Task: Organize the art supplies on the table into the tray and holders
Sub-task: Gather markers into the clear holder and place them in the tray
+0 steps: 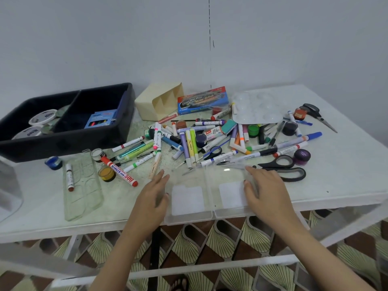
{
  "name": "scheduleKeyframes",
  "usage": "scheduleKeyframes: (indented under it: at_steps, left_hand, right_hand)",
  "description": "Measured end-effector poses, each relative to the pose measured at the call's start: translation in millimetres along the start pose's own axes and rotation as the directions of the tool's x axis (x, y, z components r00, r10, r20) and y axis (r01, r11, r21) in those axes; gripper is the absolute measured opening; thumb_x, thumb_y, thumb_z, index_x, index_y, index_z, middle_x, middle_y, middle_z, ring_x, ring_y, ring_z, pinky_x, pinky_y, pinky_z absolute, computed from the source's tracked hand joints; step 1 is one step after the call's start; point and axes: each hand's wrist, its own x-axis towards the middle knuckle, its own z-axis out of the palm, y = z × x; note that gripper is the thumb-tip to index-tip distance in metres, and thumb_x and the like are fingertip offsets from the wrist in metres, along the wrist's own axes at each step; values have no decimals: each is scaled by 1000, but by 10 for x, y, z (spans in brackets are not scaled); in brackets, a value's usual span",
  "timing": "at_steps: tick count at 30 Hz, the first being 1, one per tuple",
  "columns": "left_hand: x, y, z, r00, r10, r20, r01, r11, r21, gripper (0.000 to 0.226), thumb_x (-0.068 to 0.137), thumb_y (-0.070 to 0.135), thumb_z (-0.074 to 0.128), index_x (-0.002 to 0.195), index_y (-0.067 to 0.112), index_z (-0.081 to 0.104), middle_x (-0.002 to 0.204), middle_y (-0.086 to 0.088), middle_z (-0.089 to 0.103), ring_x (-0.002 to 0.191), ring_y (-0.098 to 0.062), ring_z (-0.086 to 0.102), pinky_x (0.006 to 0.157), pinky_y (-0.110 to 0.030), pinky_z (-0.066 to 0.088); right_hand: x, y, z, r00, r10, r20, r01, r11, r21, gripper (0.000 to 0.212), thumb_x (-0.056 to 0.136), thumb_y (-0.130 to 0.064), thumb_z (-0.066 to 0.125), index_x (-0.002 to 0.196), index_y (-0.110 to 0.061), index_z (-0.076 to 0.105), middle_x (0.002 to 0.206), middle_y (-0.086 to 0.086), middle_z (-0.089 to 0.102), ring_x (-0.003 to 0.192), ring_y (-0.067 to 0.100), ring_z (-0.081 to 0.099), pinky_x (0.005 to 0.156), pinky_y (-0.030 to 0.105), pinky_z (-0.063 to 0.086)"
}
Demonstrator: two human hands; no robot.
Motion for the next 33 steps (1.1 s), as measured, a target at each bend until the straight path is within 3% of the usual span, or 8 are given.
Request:
scheduleKeyframes:
  at_steps: [12, 16, 24, 28, 31, 33]
  left_hand:
    - [201, -97, 61, 999, -16, -27, 20, 991, 130, 49, 99, 15, 36, 146, 21, 29, 155, 7, 18, 143, -8, 12, 110, -20, 10]
    - [277, -106, 41, 999, -13, -30, 17, 990, 140, 49, 99, 16, 37, 147, 20, 28, 156, 7, 17, 143, -9, 14, 110, -21, 11]
    - [281, -128, -2, 999, 13, -46, -9, 997, 75, 49, 96, 11, 43, 143, 19, 36, 152, 7, 26, 140, -9, 20, 110, -23, 15]
    - [231, -148, -11, 993, 41, -108, -37, 999, 36, 46, 92, 12, 54, 137, 19, 46, 142, 12, 37, 132, -4, 28, 108, -24, 21]
    - [164, -156, -4, 986, 63, -154, -60, 998, 19, 43, 87, 15, 62, 129, 20, 54, 132, 17, 42, 127, -2, 34, 105, -25, 25]
    - [131, -165, 2, 984, 60, -167, -60, 998, 4, 41, 85, 16, 65, 124, 22, 57, 128, 17, 47, 126, -5, 38, 104, -26, 27]
  right_hand:
    - [258, -58, 147, 995, -39, -91, 35, 998, -46, 51, 84, -31, 37, 119, -5, 63, 99, 6, 68, 85, 27, 57, 77, 37, 46]
    - [314, -72, 171, 994, -32, -104, 26, 998, -56, 43, 83, -24, 48, 118, -5, 63, 98, 7, 68, 84, 27, 56, 74, 37, 45]
    - [310, -54, 188, 992, -29, -121, 24, 999, -39, 41, 82, -24, 50, 116, -7, 64, 90, 4, 68, 80, 27, 57, 70, 33, 39]
    - [280, -39, 174, 992, -14, -125, 19, 999, 42, 37, 81, -21, 51, 113, -7, 66, 86, 4, 68, 78, 27, 59, 71, 38, 45]
    - [234, -37, 120, 990, 9, -139, 5, 995, 103, 35, 82, -22, 50, 110, -12, 68, 84, -2, 67, 75, 17, 56, 74, 41, 47]
    - [221, -28, 87, 989, 26, -143, -9, 993, 117, 33, 81, -25, 49, 107, -16, 68, 79, -9, 64, 70, 9, 50, 75, 36, 41]
